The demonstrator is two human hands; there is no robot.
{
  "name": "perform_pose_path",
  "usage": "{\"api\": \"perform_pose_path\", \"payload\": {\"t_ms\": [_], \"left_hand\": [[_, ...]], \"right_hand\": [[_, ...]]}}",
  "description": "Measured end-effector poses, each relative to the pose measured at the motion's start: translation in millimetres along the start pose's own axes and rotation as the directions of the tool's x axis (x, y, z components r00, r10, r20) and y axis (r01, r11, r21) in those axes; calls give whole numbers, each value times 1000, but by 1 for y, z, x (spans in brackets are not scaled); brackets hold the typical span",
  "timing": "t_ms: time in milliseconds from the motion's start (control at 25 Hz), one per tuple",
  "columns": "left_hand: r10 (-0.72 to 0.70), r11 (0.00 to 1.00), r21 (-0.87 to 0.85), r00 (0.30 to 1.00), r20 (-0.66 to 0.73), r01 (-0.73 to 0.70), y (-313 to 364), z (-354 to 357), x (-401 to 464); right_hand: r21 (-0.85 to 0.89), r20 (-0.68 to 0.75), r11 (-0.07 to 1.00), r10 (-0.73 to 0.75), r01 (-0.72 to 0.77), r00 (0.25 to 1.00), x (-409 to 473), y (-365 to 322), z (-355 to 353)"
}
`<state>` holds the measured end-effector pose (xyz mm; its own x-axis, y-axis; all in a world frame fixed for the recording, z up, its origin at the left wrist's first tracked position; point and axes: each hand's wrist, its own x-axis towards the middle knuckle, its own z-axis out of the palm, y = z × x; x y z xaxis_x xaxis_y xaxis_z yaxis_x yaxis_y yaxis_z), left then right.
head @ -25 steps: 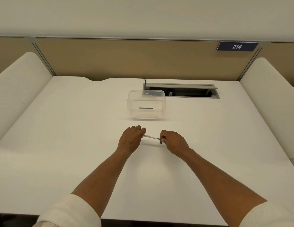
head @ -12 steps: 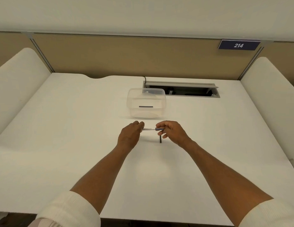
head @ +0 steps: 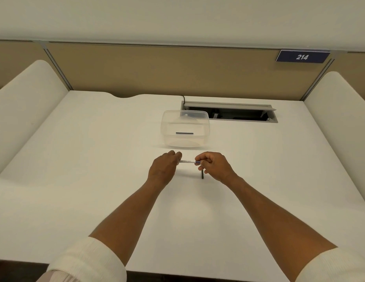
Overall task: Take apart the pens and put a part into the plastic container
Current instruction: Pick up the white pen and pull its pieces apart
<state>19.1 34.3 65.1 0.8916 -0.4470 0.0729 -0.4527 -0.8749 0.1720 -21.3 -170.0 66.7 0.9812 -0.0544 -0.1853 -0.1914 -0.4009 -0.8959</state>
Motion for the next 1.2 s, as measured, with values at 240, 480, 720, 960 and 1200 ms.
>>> {"api": "perform_pose_path", "payload": {"t_ms": [240, 480, 720, 960, 1200], "left_hand": [[20, 1000, 20, 1000, 5, -20, 0, 3, 1], [0, 1000, -17, 1000, 26, 1, 2, 3, 2], [-13, 999, -47, 1000, 17, 14, -2, 3, 4], [-33, 998, -58, 999, 14, 34, -9, 5, 7], [-9, 1000, -19, 1000, 26, 10, -13, 4, 7]], "right_hand": [[0, -11, 1000, -3, 3, 1000, 3, 1, 2], [24, -41, 1000, 12, -11, 999, 5, 1, 2], [-38, -155, 995, 87, -94, 984, 10, 12, 2], [-234, -195, 937, 216, -260, 957, 6, 37, 7], [-377, -199, 859, 290, -346, 936, 8, 37, 25]]}}
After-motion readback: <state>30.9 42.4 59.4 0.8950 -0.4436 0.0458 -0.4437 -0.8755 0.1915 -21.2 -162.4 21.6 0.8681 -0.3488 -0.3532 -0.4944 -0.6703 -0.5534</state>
